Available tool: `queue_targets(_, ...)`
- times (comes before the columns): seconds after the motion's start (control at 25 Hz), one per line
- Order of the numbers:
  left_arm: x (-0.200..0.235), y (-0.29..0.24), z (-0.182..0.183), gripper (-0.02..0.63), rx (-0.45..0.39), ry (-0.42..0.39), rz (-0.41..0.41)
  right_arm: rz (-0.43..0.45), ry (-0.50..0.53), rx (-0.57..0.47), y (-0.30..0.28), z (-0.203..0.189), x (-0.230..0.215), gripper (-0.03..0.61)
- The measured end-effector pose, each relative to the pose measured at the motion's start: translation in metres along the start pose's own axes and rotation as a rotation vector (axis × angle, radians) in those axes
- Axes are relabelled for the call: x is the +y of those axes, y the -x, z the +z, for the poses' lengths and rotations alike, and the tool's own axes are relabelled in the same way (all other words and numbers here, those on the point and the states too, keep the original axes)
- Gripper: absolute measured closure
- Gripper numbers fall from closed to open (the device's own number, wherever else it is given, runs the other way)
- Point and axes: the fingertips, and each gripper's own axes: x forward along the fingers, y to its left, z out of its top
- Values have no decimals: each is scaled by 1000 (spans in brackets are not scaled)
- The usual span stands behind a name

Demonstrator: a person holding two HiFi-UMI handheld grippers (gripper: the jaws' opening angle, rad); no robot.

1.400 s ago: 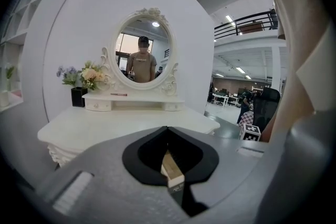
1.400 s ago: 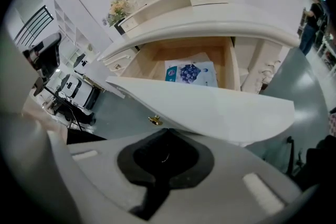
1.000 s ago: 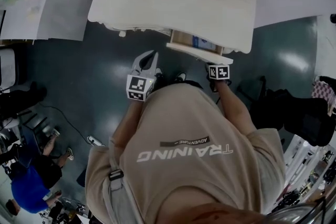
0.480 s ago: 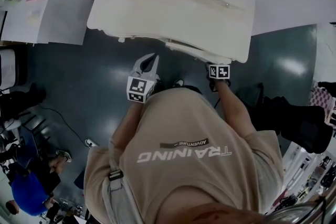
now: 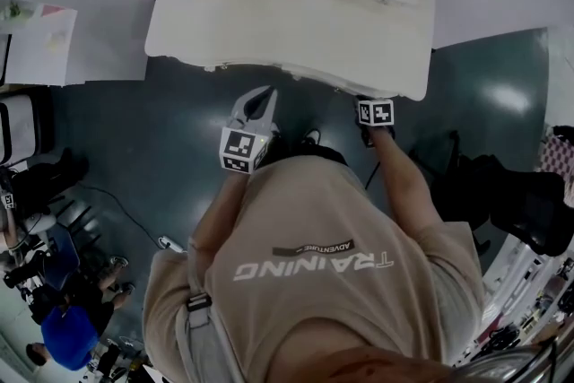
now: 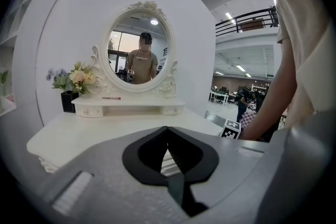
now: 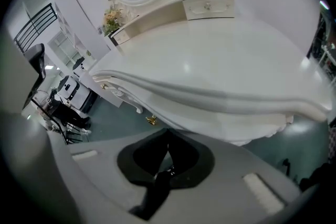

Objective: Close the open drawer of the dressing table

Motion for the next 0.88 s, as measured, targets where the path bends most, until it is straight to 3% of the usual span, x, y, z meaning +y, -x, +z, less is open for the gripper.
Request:
queue_targets(0.16, -4, 2, -3, 614, 16, -11, -2, 0, -61, -45, -5, 9, -8, 575)
queue_targets(0.52, 4, 38, -14, 614, 30, -25, 20, -55, -42, -78, -4, 22, -14, 575)
queue_targets(0.68, 3, 52, -16, 614, 8, -22, -1, -92, -55, -103, 13, 21, -10, 575)
queue_targets(0.88, -4, 58, -27, 614, 3, -22, -67, -67, -23, -149, 44, 4, 15, 575)
